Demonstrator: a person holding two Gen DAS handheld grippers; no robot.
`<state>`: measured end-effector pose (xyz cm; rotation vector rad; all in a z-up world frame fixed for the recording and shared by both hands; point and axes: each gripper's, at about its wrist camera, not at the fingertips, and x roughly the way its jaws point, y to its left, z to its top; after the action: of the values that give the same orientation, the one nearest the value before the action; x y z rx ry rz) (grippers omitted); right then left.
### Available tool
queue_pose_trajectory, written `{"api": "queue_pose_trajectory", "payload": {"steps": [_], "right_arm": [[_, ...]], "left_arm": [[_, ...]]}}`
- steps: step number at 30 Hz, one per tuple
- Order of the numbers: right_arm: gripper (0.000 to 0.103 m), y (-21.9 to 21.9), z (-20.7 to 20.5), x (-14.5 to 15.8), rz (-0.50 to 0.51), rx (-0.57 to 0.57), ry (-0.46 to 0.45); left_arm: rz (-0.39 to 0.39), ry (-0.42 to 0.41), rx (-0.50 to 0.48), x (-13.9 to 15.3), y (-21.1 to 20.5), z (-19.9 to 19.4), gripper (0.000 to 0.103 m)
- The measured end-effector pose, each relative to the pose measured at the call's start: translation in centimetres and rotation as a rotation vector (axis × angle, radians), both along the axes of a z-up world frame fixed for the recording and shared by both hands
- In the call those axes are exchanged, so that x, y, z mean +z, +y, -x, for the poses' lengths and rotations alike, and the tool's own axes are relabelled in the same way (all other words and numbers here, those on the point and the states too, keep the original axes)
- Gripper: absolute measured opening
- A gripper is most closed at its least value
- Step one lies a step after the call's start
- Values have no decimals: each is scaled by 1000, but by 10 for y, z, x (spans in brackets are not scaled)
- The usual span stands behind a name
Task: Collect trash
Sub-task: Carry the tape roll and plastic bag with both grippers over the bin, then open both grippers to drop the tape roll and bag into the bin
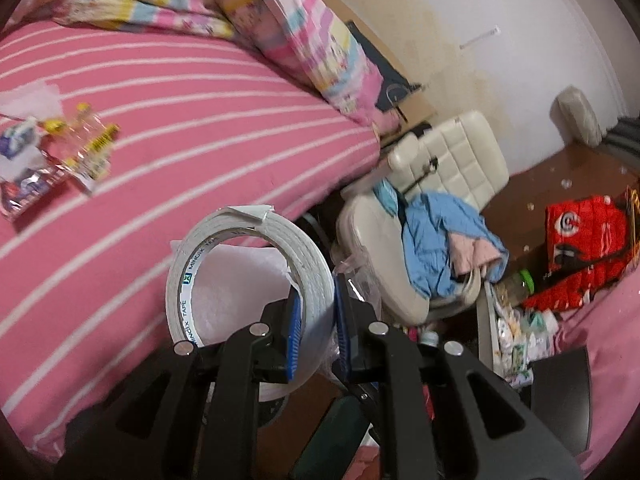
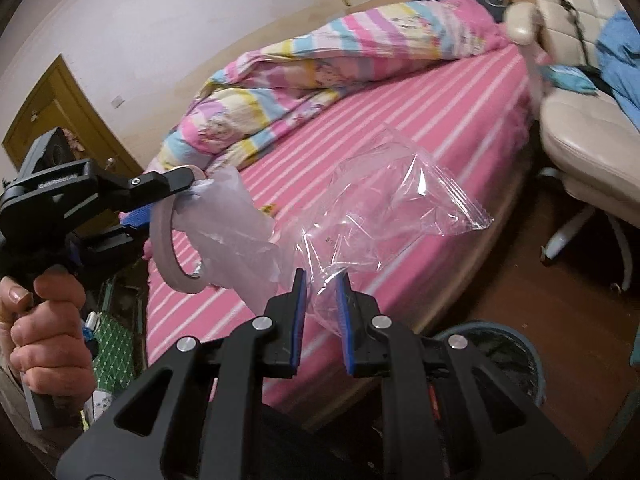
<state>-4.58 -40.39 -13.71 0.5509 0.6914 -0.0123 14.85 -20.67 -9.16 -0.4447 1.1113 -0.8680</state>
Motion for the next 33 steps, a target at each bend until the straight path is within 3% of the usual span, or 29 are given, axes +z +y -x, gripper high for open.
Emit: {"api": "queue_pose_trajectory", "payload": {"steps": [9, 20, 27, 33], "right_arm": [[16, -36, 41, -41, -2, -68, 79], [16, -64, 69, -126, -47, -108, 265], [16, -66, 72, -173, -54, -83, 383], [16, -65, 71, -210, -62, -47, 485]], "left_arm": [[-41, 100, -91, -52, -49, 19, 15], [-117, 224, -172, -128, -100, 38, 15], [-180, 336, -232, -191, -125, 48, 15], [-280, 402, -297, -248, -139, 58, 16]]}}
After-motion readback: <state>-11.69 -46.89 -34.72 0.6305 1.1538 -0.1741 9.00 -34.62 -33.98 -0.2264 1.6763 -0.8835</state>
